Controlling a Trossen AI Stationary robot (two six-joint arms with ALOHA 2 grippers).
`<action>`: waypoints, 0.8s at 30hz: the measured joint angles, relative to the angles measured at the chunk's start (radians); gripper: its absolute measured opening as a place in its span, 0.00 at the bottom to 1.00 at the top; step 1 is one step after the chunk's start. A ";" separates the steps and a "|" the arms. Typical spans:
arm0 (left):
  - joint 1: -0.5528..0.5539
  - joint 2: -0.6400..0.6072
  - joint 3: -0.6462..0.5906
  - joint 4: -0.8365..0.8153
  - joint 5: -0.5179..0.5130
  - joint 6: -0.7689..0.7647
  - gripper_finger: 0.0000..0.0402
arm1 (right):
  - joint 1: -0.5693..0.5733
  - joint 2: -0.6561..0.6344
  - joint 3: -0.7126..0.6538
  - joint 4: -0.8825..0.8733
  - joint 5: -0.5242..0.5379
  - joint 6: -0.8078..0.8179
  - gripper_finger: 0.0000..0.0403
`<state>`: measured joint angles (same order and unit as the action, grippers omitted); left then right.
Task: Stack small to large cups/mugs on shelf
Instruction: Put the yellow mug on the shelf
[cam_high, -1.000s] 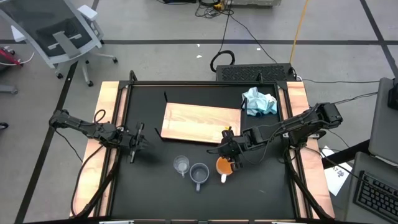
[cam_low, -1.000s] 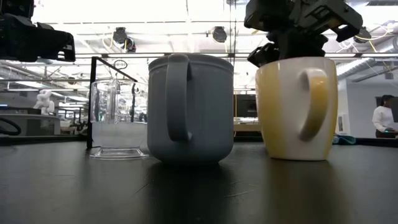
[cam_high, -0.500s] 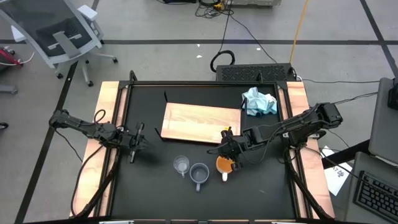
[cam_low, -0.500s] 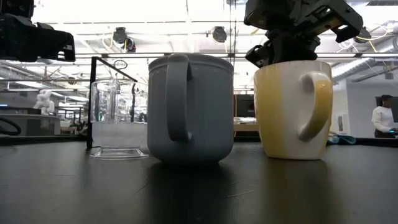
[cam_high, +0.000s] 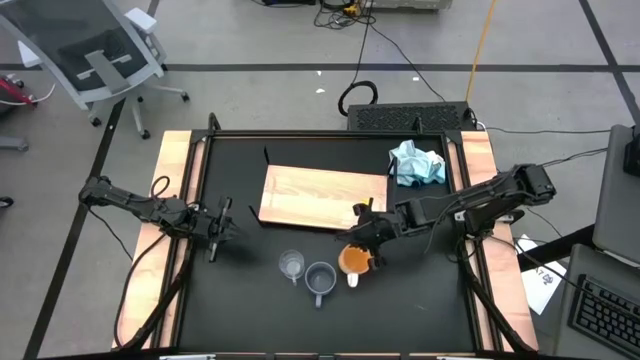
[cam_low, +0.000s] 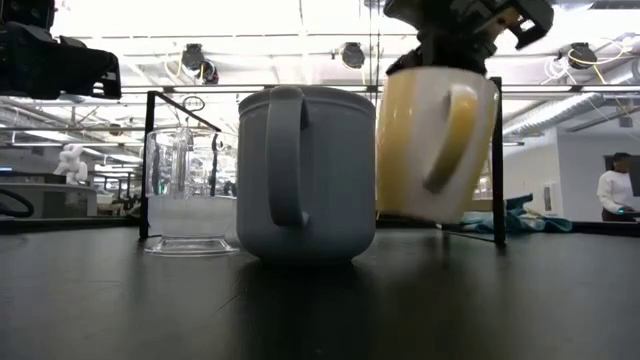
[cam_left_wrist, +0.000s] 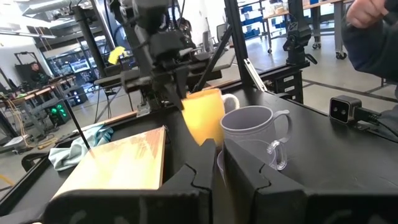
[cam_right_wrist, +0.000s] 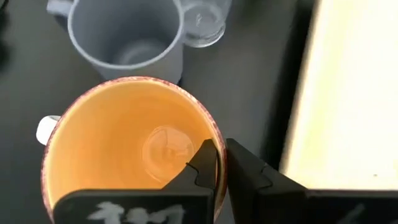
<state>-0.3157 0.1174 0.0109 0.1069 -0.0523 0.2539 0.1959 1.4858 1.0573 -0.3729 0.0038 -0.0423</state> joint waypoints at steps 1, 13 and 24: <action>0.000 0.000 0.000 -0.001 0.000 0.000 0.08 | -0.002 -0.011 0.000 0.006 0.000 -0.001 0.02; 0.000 0.000 0.000 -0.001 0.000 0.000 0.08 | -0.011 -0.191 0.000 -0.007 0.000 -0.005 0.02; 0.000 0.000 0.000 0.000 0.000 0.000 0.08 | -0.011 -0.257 0.000 -0.020 0.000 0.016 0.02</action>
<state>-0.3161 0.1173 0.0109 0.1070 -0.0525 0.2539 0.1848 1.2286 1.0573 -0.3932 0.0036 -0.0264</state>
